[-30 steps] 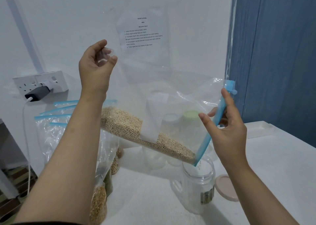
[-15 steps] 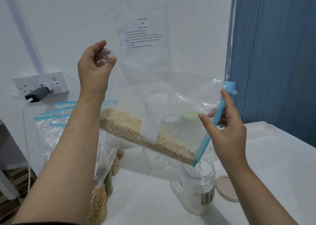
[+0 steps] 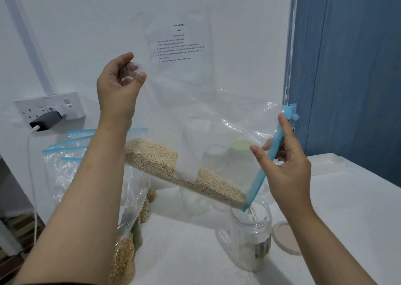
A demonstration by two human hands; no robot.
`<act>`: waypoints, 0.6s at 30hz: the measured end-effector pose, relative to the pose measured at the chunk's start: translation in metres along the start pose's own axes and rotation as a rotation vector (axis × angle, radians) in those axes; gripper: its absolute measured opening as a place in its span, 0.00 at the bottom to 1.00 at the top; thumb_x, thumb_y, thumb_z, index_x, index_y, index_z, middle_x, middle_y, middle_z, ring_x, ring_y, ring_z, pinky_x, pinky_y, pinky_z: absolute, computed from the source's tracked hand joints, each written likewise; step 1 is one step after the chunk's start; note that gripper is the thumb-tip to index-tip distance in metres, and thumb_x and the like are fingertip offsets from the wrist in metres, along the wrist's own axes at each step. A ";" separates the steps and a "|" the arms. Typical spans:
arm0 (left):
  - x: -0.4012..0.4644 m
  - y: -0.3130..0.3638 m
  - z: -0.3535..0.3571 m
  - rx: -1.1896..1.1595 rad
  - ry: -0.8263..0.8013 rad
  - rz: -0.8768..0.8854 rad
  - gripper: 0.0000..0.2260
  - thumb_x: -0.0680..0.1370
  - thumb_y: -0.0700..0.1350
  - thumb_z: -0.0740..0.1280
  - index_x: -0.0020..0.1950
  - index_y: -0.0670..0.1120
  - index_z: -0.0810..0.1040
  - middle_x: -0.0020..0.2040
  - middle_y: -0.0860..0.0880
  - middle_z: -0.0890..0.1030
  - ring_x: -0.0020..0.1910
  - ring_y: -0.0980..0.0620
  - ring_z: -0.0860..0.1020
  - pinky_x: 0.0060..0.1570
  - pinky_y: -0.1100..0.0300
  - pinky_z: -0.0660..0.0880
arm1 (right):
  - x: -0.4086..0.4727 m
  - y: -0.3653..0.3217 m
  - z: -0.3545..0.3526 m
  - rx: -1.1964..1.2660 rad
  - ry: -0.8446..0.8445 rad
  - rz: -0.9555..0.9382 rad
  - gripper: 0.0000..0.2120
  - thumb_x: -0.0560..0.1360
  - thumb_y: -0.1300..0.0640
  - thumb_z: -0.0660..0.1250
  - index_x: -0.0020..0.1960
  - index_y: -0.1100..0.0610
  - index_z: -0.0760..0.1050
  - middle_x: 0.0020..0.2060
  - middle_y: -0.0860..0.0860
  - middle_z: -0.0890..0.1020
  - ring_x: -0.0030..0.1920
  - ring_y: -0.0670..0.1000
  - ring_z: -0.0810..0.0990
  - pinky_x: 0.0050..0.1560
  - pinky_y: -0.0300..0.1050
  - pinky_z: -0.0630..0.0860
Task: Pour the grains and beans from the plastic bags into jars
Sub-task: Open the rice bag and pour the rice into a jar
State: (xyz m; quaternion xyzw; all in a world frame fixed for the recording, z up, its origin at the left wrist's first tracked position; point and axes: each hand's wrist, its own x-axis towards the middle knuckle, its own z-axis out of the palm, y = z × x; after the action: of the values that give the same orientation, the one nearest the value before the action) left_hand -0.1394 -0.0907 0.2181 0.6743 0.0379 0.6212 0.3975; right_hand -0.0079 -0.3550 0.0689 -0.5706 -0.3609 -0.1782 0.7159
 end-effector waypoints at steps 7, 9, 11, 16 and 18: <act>0.000 0.001 0.001 -0.002 -0.007 0.000 0.18 0.75 0.33 0.71 0.64 0.40 0.75 0.48 0.50 0.78 0.43 0.62 0.74 0.47 0.68 0.71 | -0.002 -0.001 -0.002 -0.006 0.001 0.007 0.35 0.73 0.51 0.72 0.77 0.43 0.63 0.42 0.44 0.76 0.44 0.48 0.75 0.51 0.33 0.75; 0.000 0.001 0.001 -0.002 -0.006 0.000 0.18 0.75 0.34 0.71 0.64 0.40 0.75 0.48 0.50 0.78 0.44 0.62 0.74 0.47 0.68 0.71 | -0.002 -0.001 -0.002 -0.014 0.000 0.005 0.35 0.73 0.51 0.72 0.77 0.43 0.62 0.42 0.43 0.76 0.44 0.48 0.75 0.51 0.33 0.76; 0.000 0.000 0.002 -0.004 -0.002 0.000 0.18 0.75 0.34 0.71 0.64 0.40 0.75 0.48 0.50 0.78 0.44 0.62 0.74 0.47 0.68 0.70 | -0.003 0.000 -0.003 -0.024 -0.002 0.001 0.35 0.73 0.50 0.72 0.77 0.43 0.62 0.42 0.43 0.76 0.45 0.48 0.76 0.52 0.34 0.76; -0.002 0.000 0.003 -0.007 -0.007 -0.004 0.18 0.75 0.34 0.71 0.64 0.40 0.75 0.48 0.50 0.78 0.44 0.62 0.75 0.45 0.69 0.70 | -0.003 0.000 -0.004 -0.030 -0.002 0.003 0.35 0.73 0.50 0.72 0.77 0.43 0.62 0.42 0.44 0.76 0.45 0.49 0.75 0.53 0.38 0.77; -0.002 0.000 0.003 -0.003 -0.008 -0.002 0.18 0.75 0.34 0.71 0.64 0.41 0.75 0.48 0.51 0.79 0.45 0.62 0.75 0.46 0.69 0.70 | -0.003 0.000 -0.004 -0.037 -0.002 -0.001 0.35 0.73 0.50 0.72 0.77 0.44 0.62 0.42 0.45 0.76 0.45 0.49 0.75 0.53 0.38 0.77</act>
State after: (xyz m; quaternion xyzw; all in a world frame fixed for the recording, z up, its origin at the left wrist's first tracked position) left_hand -0.1373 -0.0932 0.2168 0.6762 0.0361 0.6181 0.3993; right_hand -0.0085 -0.3594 0.0664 -0.5835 -0.3585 -0.1847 0.7049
